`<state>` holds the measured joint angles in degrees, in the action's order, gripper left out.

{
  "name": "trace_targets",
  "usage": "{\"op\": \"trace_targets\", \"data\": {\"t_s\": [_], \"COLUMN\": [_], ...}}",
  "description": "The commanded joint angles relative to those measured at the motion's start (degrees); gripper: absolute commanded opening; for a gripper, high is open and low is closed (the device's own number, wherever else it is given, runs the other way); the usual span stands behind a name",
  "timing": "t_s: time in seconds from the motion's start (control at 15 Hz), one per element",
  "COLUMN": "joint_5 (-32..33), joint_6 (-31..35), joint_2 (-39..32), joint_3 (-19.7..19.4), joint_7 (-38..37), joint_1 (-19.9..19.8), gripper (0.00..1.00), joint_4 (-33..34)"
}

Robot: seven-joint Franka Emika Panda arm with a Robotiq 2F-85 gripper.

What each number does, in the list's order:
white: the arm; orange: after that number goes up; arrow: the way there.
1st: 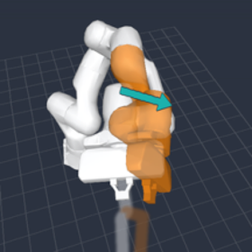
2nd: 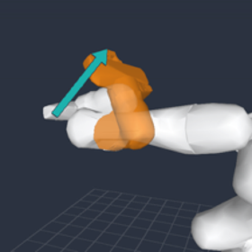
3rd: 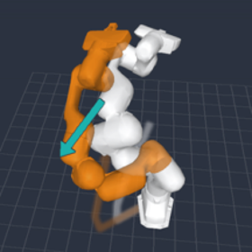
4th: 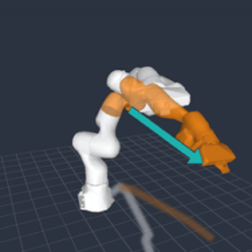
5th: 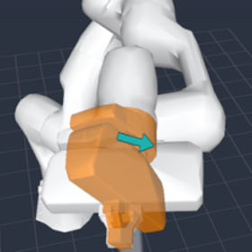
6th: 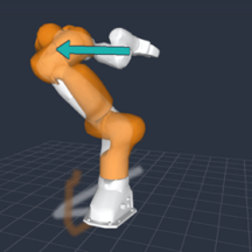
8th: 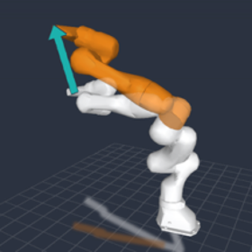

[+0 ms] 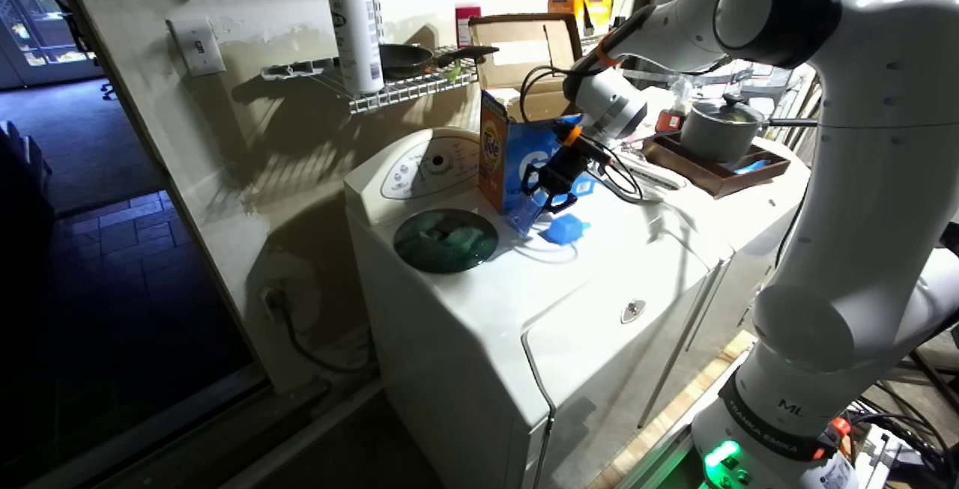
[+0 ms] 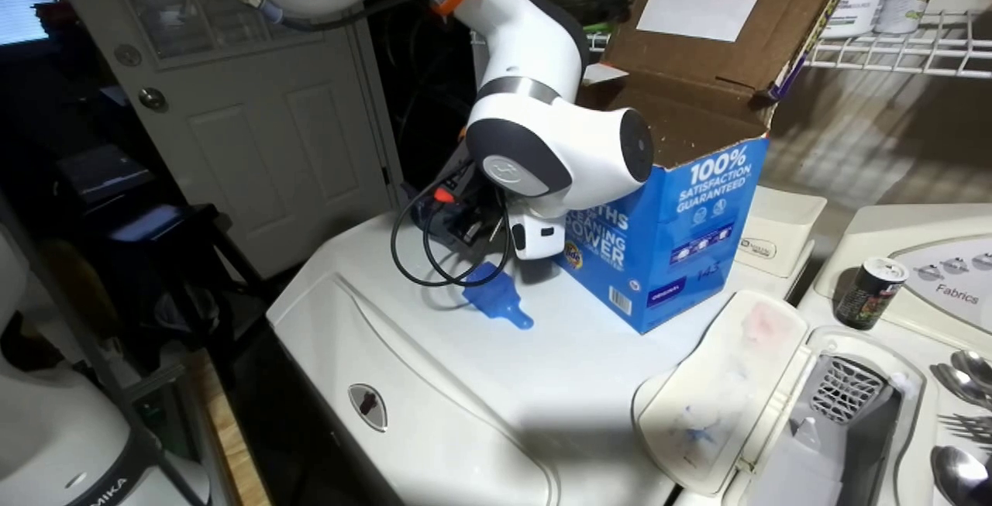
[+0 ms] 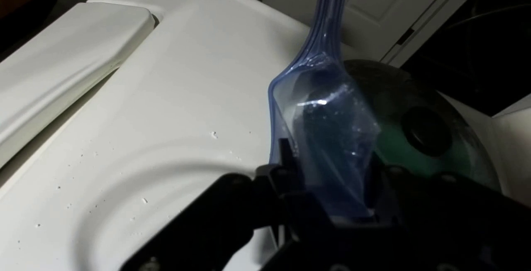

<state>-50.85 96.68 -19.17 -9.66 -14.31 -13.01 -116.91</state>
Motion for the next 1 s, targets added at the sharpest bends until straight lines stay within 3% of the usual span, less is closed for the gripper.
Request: {"op": "trace_targets", "data": {"t_s": [0.0,0.67,0.93], "joint_5": [-3.1,-3.4,-2.4], "joint_6": [-0.5,-3.3,-1.6], "joint_2": [-1.2,-1.9,-1.7], "joint_3": [-1.0,-1.8,-1.7], "joint_7": [-0.8,-1.0,1.3], "joint_1": [-0.2,-0.5,0.4], "gripper": [0.36,0.37,0.38], "joint_4": [0.1,-0.2,-1.9]}}
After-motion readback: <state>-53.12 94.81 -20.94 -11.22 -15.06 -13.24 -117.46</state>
